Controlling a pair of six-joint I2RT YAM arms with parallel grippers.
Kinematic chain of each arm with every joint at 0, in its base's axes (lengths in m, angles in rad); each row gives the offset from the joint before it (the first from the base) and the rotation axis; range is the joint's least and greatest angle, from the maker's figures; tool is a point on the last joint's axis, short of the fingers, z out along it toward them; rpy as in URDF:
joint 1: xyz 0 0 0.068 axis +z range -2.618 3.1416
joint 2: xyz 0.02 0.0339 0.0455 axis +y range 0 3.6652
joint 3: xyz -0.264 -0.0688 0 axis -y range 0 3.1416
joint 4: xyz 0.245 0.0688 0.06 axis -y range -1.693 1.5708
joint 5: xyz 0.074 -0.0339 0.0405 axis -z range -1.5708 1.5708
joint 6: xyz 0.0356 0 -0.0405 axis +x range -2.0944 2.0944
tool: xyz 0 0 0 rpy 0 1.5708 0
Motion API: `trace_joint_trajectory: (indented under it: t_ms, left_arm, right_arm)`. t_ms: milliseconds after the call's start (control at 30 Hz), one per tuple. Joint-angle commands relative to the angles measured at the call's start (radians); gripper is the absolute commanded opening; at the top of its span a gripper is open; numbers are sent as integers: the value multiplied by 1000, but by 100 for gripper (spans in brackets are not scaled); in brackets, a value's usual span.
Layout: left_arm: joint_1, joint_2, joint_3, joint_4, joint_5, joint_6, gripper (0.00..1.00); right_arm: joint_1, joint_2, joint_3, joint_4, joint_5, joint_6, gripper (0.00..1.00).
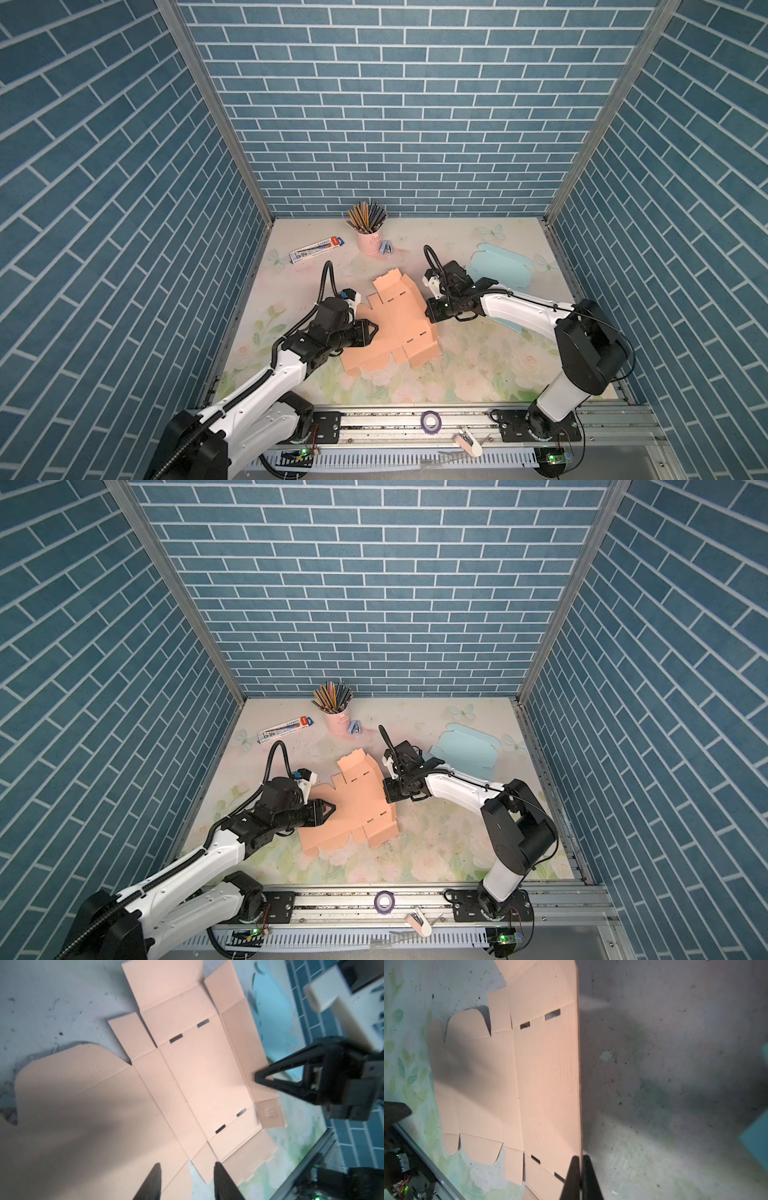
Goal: Fold the paper box
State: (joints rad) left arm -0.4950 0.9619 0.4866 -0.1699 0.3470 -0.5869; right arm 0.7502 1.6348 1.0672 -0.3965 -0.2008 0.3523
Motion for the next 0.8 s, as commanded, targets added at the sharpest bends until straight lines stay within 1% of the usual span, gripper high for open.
trace_joint_trajectory:
  t_ms: [0, 100, 200, 300, 433, 600, 767]
  left_arm:
    - [11, 29, 77, -21, 54, -9, 18]
    - [17, 88, 170, 9, 64, -4, 9]
    - [53, 174, 255, 72, 99, -15, 0]
    - [93, 274, 326, 136, 129, -31, 0]
    - [110, 400, 412, 173, 140, -33, 0]
    - [108, 501, 465, 223, 138, -49, 0]
    - [107, 554, 481, 251, 142, -53, 0]
  right_arm:
    - [50, -67, 27, -97, 172, -152, 0]
    - [106, -101, 25, -101, 265, -213, 0]
    - [136, -117, 11, -86, 308, -243, 0]
    - [148, -125, -1, -74, 325, -243, 0]
    - [160, -142, -25, -40, 316, -252, 0]
    - [176, -157, -46, -15, 316, -271, 0]
    - [184, -155, -45, -9, 321, -290, 0]
